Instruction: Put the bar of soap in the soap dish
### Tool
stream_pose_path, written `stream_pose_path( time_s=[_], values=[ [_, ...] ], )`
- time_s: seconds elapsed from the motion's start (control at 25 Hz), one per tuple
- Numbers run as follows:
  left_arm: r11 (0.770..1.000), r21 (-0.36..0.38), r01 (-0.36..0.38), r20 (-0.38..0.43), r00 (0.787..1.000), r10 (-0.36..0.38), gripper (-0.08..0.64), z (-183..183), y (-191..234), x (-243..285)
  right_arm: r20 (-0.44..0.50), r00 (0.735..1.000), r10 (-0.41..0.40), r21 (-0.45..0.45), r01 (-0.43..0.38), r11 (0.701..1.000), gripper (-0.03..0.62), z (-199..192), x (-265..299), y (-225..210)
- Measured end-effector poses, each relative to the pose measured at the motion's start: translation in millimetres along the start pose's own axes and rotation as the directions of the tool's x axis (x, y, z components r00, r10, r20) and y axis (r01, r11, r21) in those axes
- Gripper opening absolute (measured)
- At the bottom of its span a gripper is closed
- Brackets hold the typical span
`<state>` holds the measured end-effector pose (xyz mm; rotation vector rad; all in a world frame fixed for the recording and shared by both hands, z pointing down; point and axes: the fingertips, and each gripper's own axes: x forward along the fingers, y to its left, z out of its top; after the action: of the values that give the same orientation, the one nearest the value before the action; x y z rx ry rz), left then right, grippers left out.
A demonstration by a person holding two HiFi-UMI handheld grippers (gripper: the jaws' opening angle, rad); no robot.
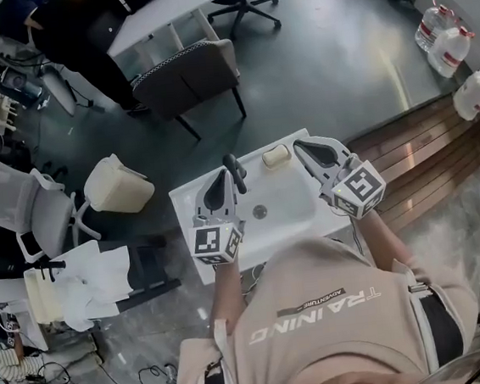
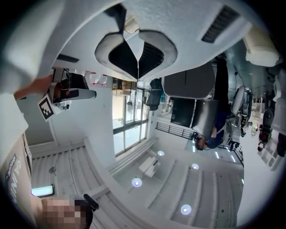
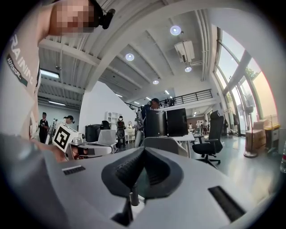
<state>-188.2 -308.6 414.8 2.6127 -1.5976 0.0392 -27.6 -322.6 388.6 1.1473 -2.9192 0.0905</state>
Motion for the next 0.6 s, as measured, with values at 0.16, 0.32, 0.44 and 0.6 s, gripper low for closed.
stream_pose_path(
  time_s=[0.16,0.32,0.44,0.6],
  values=[
    [1.000,-0.010,0.002,-0.011,1.000,-0.002,0.011,-8,2,-2,-0.019,1.000,-0.003,0.004,0.003,1.000,0.012,-9,1,2],
    [1.000,-0.026,0.002,-0.027,1.000,-0.003,0.011,-17,2,-2,-0.050,0.999,0.006,-0.010,-0.006,1.000,0.012,-17,3,4],
    [0.999,-0.032,0.004,-0.030,1.000,-0.004,0.011,-18,0,0,-0.058,0.998,0.015,-0.021,-0.016,1.000,0.012,-16,5,2],
    [0.999,-0.046,0.007,-0.032,0.999,-0.008,0.011,-21,0,3,-0.070,0.997,0.022,-0.030,-0.024,0.999,0.012,-18,7,2]
  ],
)
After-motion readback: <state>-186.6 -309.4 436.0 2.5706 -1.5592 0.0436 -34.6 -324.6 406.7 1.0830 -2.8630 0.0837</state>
